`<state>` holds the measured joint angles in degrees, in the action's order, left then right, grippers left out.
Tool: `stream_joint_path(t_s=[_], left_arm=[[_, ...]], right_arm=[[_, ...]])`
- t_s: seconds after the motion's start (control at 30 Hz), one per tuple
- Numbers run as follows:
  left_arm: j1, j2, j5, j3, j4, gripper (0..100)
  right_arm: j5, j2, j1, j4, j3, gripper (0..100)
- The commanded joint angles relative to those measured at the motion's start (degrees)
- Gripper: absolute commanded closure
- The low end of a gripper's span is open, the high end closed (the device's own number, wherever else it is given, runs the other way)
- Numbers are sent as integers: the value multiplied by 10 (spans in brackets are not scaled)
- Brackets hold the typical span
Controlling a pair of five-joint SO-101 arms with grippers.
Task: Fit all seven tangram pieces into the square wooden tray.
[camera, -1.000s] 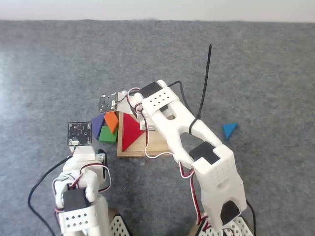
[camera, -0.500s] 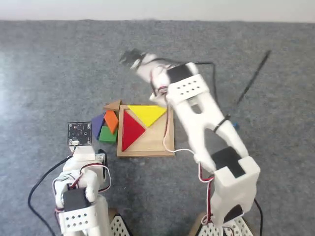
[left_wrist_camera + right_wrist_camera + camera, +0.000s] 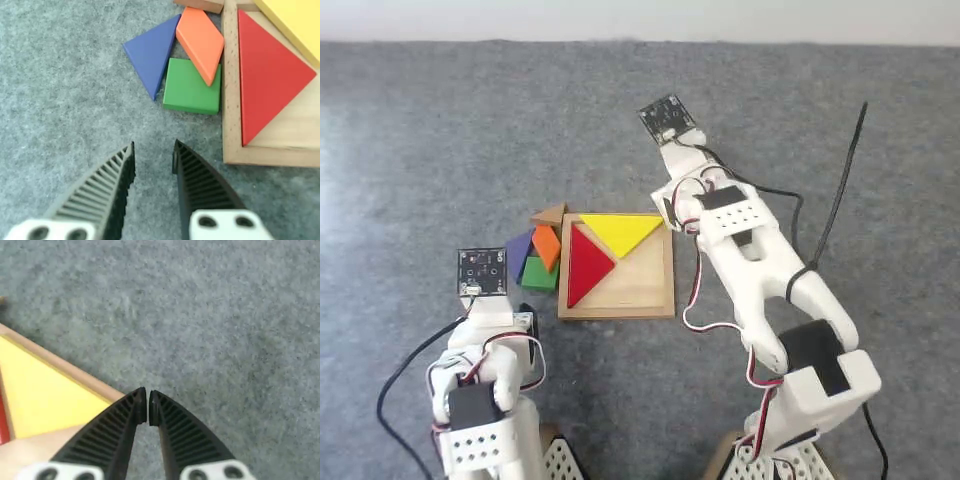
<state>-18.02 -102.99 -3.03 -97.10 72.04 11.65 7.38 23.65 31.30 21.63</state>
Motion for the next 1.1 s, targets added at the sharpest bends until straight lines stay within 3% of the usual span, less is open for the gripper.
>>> stream_joint_path(t_s=[0.0, 0.37, 0.9, 1.07], left_arm=[[-3, -12, -2, 7, 3, 878], [-3, -12, -2, 7, 3, 878], [-3, -12, -2, 7, 3, 878], [-3, -12, -2, 7, 3, 878]], right_arm=[[-6, -26, 10, -29, -1, 986], [-1, 43, 80, 5, -21, 990], [47, 84, 128, 57, -59, 990], [47, 77, 113, 58, -59, 990]])
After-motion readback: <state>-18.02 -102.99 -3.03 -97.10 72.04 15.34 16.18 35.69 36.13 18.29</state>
